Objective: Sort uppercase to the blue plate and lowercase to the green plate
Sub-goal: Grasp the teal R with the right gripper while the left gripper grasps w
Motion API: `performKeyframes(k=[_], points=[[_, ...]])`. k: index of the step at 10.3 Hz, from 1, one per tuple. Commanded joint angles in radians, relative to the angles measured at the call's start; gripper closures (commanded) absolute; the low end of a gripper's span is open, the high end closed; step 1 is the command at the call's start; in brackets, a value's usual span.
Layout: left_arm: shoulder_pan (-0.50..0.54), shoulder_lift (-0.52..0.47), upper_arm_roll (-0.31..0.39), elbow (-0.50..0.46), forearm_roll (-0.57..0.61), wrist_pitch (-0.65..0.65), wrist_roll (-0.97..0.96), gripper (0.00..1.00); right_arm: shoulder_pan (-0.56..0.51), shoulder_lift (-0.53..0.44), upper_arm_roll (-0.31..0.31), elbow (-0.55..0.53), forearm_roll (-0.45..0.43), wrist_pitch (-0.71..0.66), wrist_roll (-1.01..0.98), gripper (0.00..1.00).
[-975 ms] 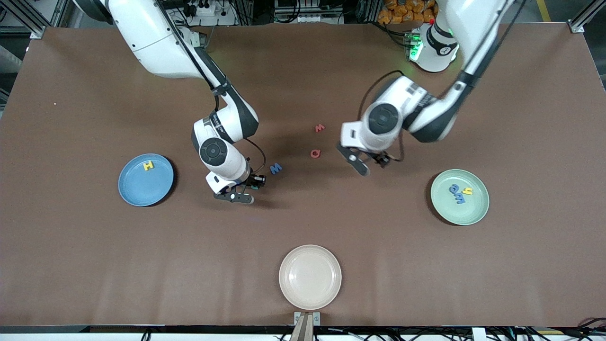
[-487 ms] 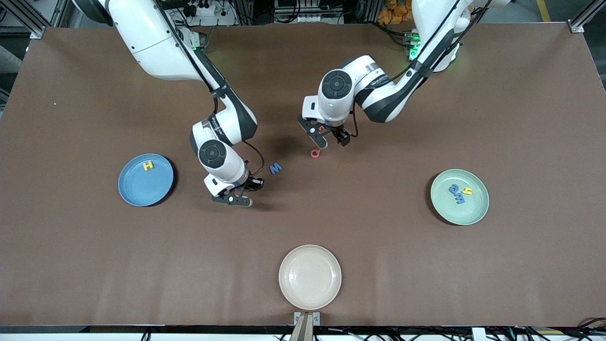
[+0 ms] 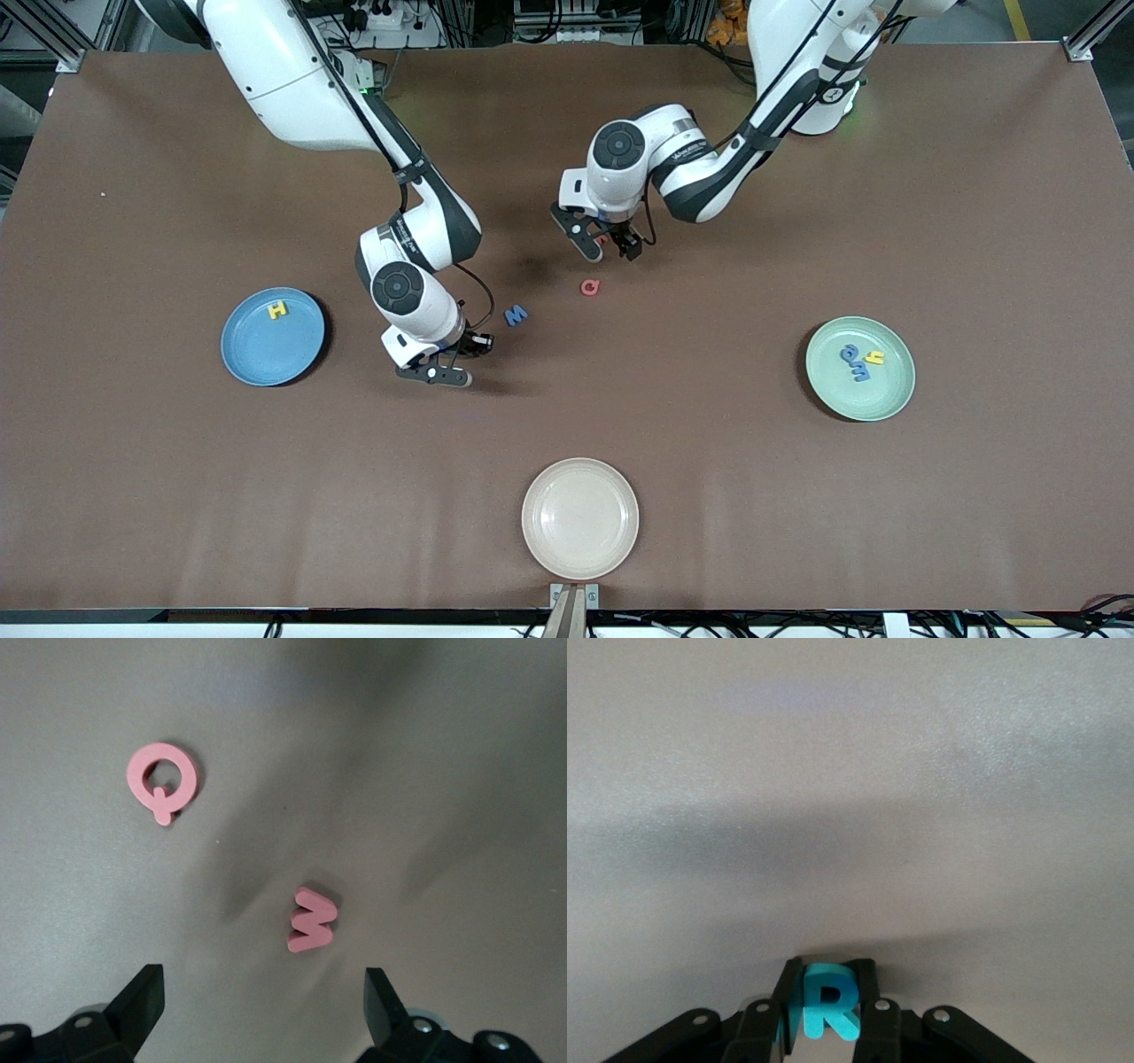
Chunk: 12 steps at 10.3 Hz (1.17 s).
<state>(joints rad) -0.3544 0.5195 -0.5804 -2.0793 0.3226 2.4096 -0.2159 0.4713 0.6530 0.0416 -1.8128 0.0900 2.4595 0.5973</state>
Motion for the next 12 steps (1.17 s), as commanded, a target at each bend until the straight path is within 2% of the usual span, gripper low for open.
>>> performKeyframes(k=[1, 2, 7, 11, 12], points=[[-0.012, 0.051, -0.004, 0.013, 0.113, 0.022, -0.118, 0.02, 0.012, 0.025, -0.002, 0.023, -0.018, 0.006, 0.027, 0.72], [-0.012, 0.065, -0.004, 0.019, 0.124, 0.037, -0.119, 0.07, 0.010, 0.023, -0.002, 0.024, -0.018, 0.003, 0.023, 0.72], [-0.032, 0.103, -0.004, 0.034, 0.124, 0.075, -0.154, 0.10, -0.006, 0.011, -0.002, 0.026, -0.016, -0.040, -0.037, 0.74], [-0.043, 0.114, -0.003, 0.030, 0.153, 0.078, -0.175, 0.23, -0.066, -0.019, -0.012, 0.027, -0.015, -0.141, -0.209, 0.74], [-0.043, 0.117, -0.003, 0.030, 0.165, 0.078, -0.178, 0.31, -0.083, -0.032, -0.023, 0.027, -0.015, -0.183, -0.270, 0.74]])
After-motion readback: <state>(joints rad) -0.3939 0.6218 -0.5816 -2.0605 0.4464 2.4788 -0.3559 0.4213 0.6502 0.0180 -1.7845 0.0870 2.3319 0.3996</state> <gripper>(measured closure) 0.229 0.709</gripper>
